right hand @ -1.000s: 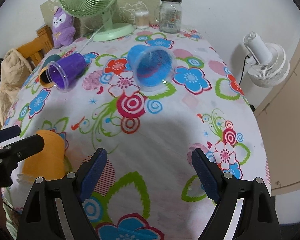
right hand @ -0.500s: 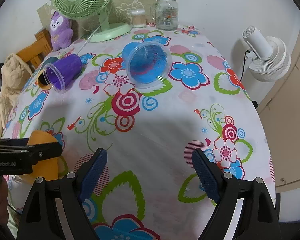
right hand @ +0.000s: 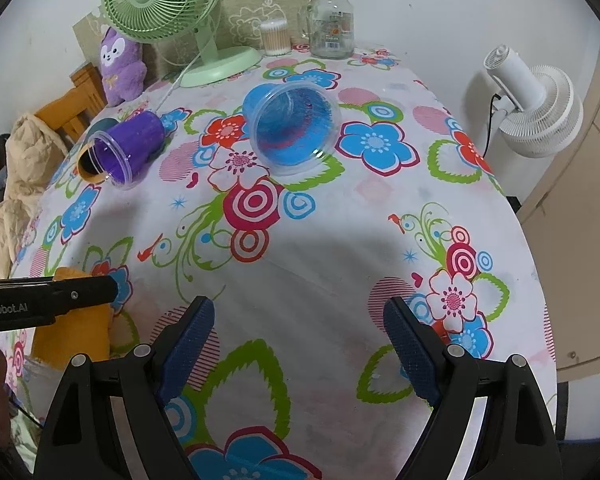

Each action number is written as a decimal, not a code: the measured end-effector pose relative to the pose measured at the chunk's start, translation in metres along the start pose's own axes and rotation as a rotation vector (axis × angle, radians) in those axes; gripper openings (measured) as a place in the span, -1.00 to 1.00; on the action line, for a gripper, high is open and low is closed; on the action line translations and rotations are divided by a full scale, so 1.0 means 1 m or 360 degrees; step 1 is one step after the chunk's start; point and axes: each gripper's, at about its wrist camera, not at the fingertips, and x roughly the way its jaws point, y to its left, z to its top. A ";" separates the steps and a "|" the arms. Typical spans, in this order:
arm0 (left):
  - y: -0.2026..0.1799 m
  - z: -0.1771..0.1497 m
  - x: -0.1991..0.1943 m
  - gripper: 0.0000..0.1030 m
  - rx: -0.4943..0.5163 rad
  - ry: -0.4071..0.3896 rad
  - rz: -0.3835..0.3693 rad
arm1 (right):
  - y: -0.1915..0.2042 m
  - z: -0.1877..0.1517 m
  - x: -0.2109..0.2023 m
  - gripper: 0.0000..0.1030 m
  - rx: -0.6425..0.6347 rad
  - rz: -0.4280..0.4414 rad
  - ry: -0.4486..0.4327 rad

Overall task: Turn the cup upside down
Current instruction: 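Rotate the orange cup with the left gripper so its rim faces down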

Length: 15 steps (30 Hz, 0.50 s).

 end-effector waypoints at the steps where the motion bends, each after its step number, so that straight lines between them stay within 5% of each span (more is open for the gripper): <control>1: 0.000 -0.001 -0.002 0.12 0.0003 -0.0003 -0.0003 | 0.000 0.000 -0.001 0.72 -0.0001 0.0001 -0.0002; 15: -0.001 -0.005 -0.029 0.11 0.0015 -0.0109 -0.0034 | 0.011 -0.002 -0.009 0.72 -0.0038 0.0021 -0.0023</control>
